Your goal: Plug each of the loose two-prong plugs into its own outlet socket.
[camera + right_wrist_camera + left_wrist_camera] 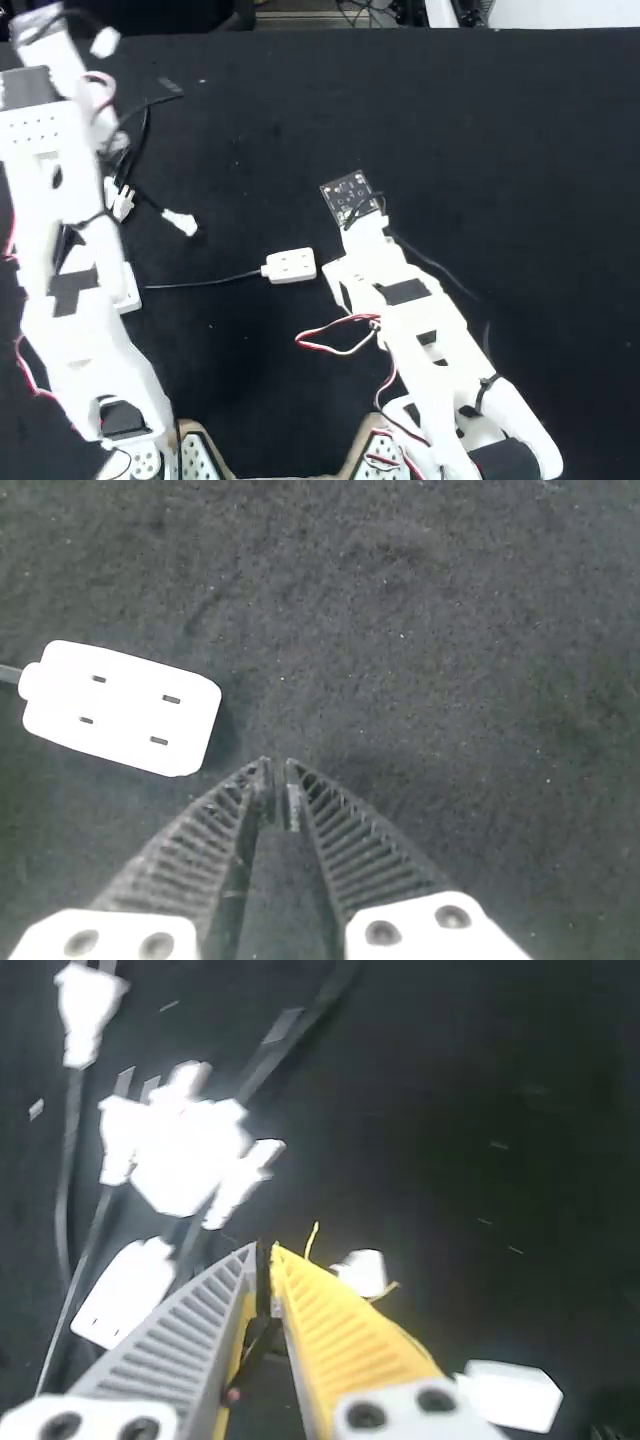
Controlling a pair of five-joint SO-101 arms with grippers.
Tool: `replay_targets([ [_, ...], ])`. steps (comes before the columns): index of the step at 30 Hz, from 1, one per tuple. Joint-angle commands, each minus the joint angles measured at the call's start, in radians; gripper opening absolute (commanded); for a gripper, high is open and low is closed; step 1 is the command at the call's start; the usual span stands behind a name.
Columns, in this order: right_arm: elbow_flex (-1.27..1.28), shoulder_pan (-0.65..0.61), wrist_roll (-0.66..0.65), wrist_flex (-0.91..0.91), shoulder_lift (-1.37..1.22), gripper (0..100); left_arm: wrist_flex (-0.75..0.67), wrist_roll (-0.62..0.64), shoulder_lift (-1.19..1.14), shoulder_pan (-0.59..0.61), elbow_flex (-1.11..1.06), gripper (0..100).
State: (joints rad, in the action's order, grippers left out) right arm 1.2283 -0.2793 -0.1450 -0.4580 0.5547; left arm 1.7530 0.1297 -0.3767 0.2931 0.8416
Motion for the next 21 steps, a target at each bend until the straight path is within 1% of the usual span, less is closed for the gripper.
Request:
replay_targets([
  [1,-0.007,-0.008,-0.002,0.023,0.035,1.1,0.005,-0.044,0.133,-0.113,0.012,3],
  [7,-0.007,-0.008,-0.002,0.023,0.035,1.1,0.005,-0.089,0.212,-0.269,0.012,3],
  [13,-0.007,-0.008,-0.002,0.023,0.035,1.1,0.005,-0.087,0.29,-0.433,0.013,3],
  [17,-0.007,-0.008,-0.002,0.023,0.035,1.1,0.003,-0.087,0.316,-0.495,0.013,3],
  [19,-0.007,-0.008,-0.002,0.023,0.035,1.1,0.003,-0.087,0.315,-0.495,0.012,8],
  [21,-0.007,-0.008,-0.002,0.023,0.035,1.1,0.003,-0.087,0.315,-0.486,0.004,17],
])
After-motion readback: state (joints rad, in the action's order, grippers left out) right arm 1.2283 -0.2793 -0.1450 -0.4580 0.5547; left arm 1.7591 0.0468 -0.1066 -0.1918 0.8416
